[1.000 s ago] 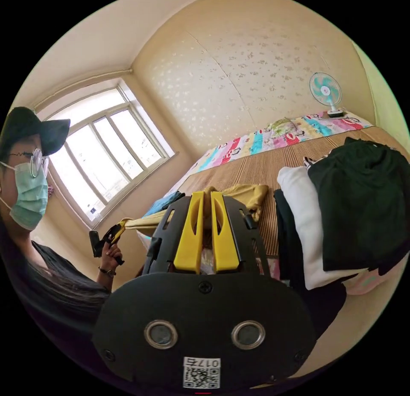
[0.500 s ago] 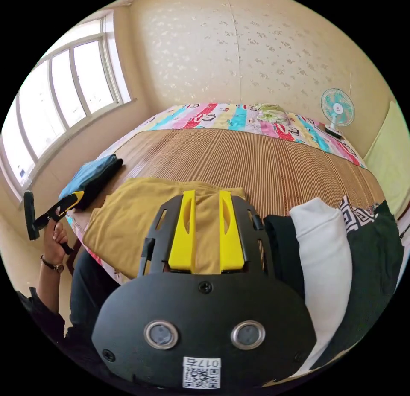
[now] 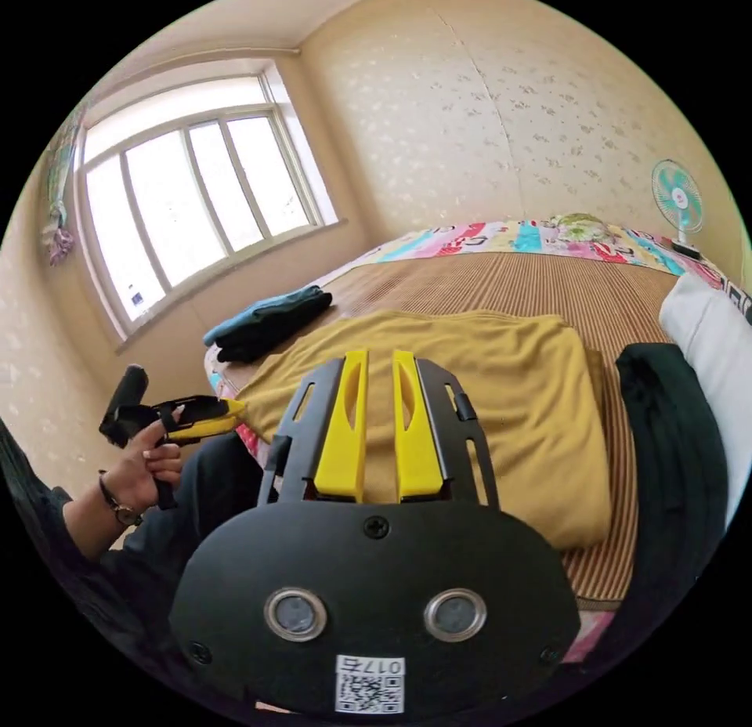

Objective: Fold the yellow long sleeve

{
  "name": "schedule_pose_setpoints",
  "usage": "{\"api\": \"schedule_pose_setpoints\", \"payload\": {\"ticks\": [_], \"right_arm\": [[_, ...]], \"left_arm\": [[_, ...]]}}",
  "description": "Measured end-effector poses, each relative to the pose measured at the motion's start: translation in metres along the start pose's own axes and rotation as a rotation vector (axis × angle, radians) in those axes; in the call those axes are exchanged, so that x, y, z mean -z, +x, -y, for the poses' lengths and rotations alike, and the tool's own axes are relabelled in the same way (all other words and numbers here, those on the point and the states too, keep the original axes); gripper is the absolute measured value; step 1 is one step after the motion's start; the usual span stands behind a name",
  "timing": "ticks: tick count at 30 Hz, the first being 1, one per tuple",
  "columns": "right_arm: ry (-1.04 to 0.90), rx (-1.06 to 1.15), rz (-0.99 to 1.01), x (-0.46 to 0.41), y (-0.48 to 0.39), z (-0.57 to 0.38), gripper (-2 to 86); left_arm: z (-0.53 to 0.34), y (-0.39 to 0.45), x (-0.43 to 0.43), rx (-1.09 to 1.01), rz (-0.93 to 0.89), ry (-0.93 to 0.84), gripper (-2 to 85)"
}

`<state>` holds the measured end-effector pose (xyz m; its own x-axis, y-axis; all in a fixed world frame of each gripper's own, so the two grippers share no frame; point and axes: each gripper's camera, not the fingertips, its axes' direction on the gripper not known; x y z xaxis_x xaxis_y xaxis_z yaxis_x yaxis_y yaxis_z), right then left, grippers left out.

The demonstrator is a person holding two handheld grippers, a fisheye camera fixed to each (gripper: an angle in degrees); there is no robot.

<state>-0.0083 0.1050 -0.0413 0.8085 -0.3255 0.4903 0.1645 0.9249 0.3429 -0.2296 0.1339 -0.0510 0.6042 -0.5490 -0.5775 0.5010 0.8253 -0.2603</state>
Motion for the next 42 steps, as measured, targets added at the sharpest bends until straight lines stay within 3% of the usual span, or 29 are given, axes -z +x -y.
{"api": "schedule_pose_setpoints", "payload": {"ticks": [2,7,12,18,20,22,25,28,30,33,38,42], "right_arm": [[-0.251,0.025,-0.105,-0.046,-0.004,0.0,2.9],[-0.231,0.04,-0.125,-0.008,-0.006,0.019,1.1],[0.021,-0.185,-0.165,0.118,0.064,0.01,0.7],[0.021,-0.316,-0.359,0.191,0.134,-0.044,1.3],[-0.025,-0.37,-0.335,0.197,0.154,-0.062,1.7],[-0.061,-0.436,-0.283,0.202,0.173,-0.08,2.7],[-0.06,-0.546,-0.136,0.208,0.201,-0.104,5.9],[-0.015,-0.637,0.057,0.208,0.226,-0.118,10.1],[0.0,-0.697,0.169,0.203,0.244,-0.126,12.8],[-0.011,-0.773,0.279,0.198,0.264,-0.136,15.9],[0.033,-0.84,0.352,0.202,0.283,-0.141,18.9],[0.064,-0.831,0.611,0.185,0.285,-0.134,17.4]], "left_arm": [[0.007,0.014,0.009,-0.002,-0.058,0.062,5.0],[0.022,0.143,-0.001,-0.434,-0.147,0.112,4.1],[-0.031,0.272,-0.083,-0.877,-0.359,-0.147,4.1],[-0.135,0.308,-0.169,-1.104,-0.339,-0.418,5.9],[-0.145,0.301,-0.161,-1.117,-0.373,-0.415,8.1],[-0.142,0.283,-0.138,-1.062,-0.331,-0.304,9.8],[-0.121,0.235,-0.1,-0.824,-0.124,-0.098,12.2],[-0.099,0.192,-0.117,-0.613,-0.042,-0.254,13.6],[-0.091,0.166,-0.149,-0.471,-0.076,-0.416,14.0],[-0.091,0.159,-0.158,-0.415,-0.19,-0.465,8.5],[-0.106,0.162,-0.135,-0.452,-0.437,-0.621,5.1],[-0.13,0.168,-0.059,-0.638,-0.513,-0.62,5.0]]}}
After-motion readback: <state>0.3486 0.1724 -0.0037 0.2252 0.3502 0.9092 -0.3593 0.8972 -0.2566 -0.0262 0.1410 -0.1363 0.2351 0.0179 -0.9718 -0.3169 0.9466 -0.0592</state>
